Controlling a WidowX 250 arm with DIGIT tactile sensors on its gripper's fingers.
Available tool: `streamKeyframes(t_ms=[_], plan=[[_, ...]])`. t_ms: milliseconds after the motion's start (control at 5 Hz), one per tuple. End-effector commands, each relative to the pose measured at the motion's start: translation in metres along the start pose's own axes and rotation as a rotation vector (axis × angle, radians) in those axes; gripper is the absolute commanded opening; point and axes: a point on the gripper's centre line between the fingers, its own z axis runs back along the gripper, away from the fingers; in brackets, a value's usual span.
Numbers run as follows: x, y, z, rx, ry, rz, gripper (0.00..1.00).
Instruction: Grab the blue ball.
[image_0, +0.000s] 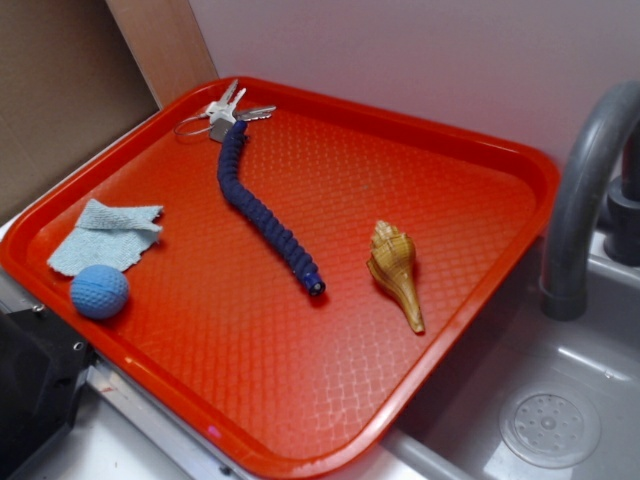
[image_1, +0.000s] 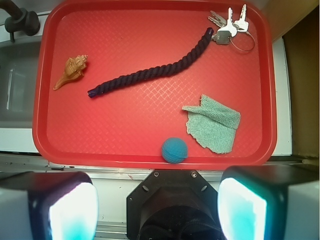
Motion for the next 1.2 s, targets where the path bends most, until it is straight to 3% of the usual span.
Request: streamKeyframes(t_ms=[0, 200, 400, 1000], plan=[[0.000, 0.000, 0.000, 0.000, 0.000, 0.000, 1.00], [0.004, 0.034, -0.049, -0.030, 0.020, 0.128, 1.00], [-0.002, 0.046, -0.086, 0.005, 0.014, 0.174, 1.00], [0.000, 0.057, -0.190, 0.038, 0.101, 0.040, 1.00]])
